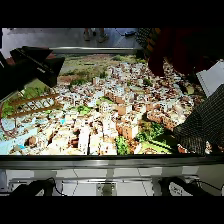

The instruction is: Fold the clothes and pants, and hang the long-sleeved shirts on hangers.

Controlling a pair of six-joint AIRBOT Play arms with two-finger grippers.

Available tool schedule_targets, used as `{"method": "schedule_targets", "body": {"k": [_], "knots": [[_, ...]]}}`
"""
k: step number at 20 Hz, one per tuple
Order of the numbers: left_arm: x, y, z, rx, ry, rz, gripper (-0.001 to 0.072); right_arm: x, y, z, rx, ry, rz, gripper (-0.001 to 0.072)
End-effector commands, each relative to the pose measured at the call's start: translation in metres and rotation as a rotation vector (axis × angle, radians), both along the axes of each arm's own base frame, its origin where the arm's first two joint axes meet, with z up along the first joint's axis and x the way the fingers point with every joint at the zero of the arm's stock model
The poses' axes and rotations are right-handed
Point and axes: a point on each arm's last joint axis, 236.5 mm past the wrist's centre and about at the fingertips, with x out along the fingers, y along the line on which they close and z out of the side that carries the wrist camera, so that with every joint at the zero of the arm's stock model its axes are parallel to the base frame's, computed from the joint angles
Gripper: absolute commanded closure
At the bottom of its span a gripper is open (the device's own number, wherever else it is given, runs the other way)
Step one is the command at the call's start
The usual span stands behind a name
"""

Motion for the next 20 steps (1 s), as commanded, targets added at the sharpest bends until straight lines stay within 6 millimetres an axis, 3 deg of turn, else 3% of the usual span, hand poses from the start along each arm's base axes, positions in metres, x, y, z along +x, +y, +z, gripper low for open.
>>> {"method": "schedule_targets", "body": {"k": [1, 20], "knots": [[0.0071, 0.0078, -0.0028, -0.001, 0.005, 0.025, 0.0214, 0.0248, 0.0361, -0.0188, -0.121, -0.06, 0.035, 0.0015], [0.0071, 0.0078, -0.0027, -0.001, 0.005, 0.025, 0.0214, 0.0247, 0.0392, -0.0236, -0.132, -0.049, 0.048, 0.0014]]}}
